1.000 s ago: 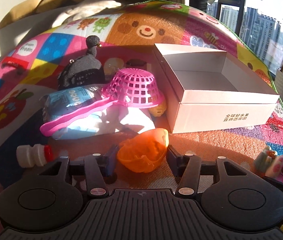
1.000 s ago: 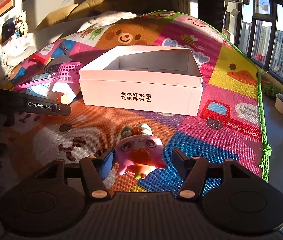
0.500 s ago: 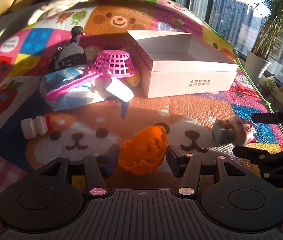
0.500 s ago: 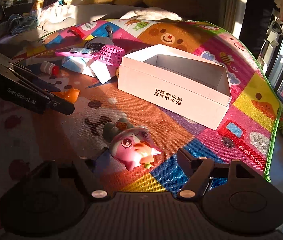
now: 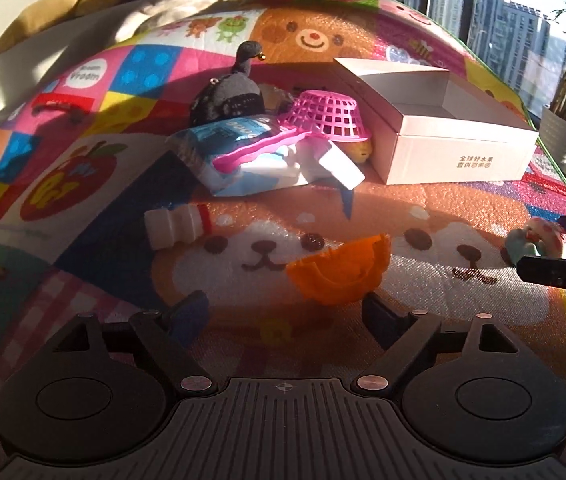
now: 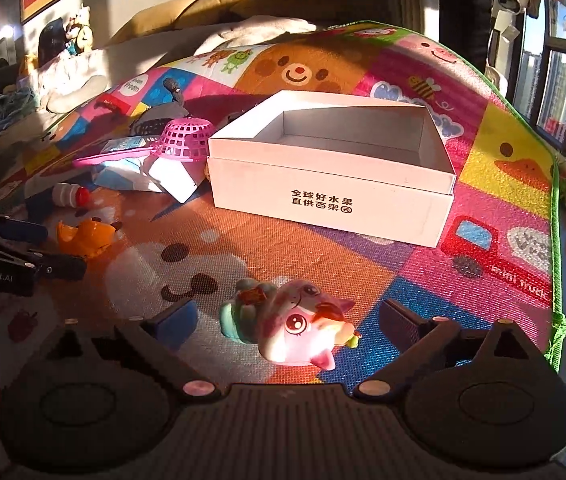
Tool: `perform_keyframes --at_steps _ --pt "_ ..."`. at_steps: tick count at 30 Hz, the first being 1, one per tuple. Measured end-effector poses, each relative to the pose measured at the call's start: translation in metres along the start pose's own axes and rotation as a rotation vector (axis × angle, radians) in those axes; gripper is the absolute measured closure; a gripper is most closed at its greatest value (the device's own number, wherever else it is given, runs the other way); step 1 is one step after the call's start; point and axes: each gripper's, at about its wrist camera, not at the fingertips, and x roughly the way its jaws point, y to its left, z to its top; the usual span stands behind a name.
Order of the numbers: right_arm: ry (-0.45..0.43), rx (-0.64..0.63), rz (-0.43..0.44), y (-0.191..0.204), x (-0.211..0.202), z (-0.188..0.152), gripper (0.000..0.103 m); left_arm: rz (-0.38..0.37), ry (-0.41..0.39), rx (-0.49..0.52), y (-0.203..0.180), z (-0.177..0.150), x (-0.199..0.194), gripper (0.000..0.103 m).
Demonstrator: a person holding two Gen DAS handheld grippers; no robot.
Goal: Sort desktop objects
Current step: 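Carry the pig toy and orange cup toward the white box with both grippers, then release the pig toy and orange cup into the white box with both grippers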
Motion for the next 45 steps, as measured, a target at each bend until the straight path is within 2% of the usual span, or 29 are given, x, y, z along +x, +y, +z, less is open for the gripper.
perform_keyframes --at_steps 2,5,8,10,11,12,15,18,23,29,37,42,45 --pt "0.013 0.035 0.009 0.0 0.003 0.0 0.005 -0.019 -0.006 -0.003 0.003 0.0 -0.004 0.009" --pt "-0.002 0.054 -0.013 0.003 0.003 -0.004 0.005 -0.078 -0.015 -0.003 0.001 0.0 -0.009 0.008" --pt "-0.011 0.075 -0.024 0.002 0.003 -0.006 0.007 -0.105 -0.03 -0.003 -0.009 0.002 -0.01 0.008" --pt "-0.004 0.077 -0.024 0.002 0.004 -0.005 0.016 -0.106 -0.038 -0.01 -0.016 0.005 -0.007 0.008" --pt "0.009 0.07 -0.022 0.003 0.005 -0.005 0.029 -0.105 -0.04 -0.014 -0.019 0.005 -0.005 0.008" --pt "0.017 0.066 -0.02 0.003 0.006 -0.004 0.031 -0.101 -0.043 -0.018 -0.023 0.006 -0.003 0.008" --pt "0.006 0.045 -0.025 0.007 0.004 -0.005 0.032 -0.077 -0.04 -0.039 -0.03 0.007 0.004 0.011" --pt "0.001 0.032 -0.019 0.011 0.002 -0.008 0.032 -0.06 -0.035 -0.072 -0.032 0.009 0.009 0.019" --pt "-0.004 0.025 -0.009 0.013 -0.003 -0.009 0.032 -0.026 -0.046 -0.07 -0.033 0.01 0.013 0.039" --pt "-0.029 0.003 -0.011 0.015 -0.018 -0.009 0.032 -0.03 -0.053 -0.031 -0.034 0.004 -0.001 0.039" --pt "-0.06 -0.026 0.009 0.014 -0.055 -0.014 0.032 -0.102 -0.087 0.082 -0.059 -0.011 -0.043 0.039" --pt "-0.084 -0.038 0.006 0.009 -0.078 -0.015 0.033 -0.15 -0.164 0.133 -0.077 0.003 -0.062 0.039" --pt "-0.114 -0.001 0.005 -0.003 -0.09 -0.004 0.033 -0.16 -0.201 0.163 -0.085 0.021 -0.059 0.039"
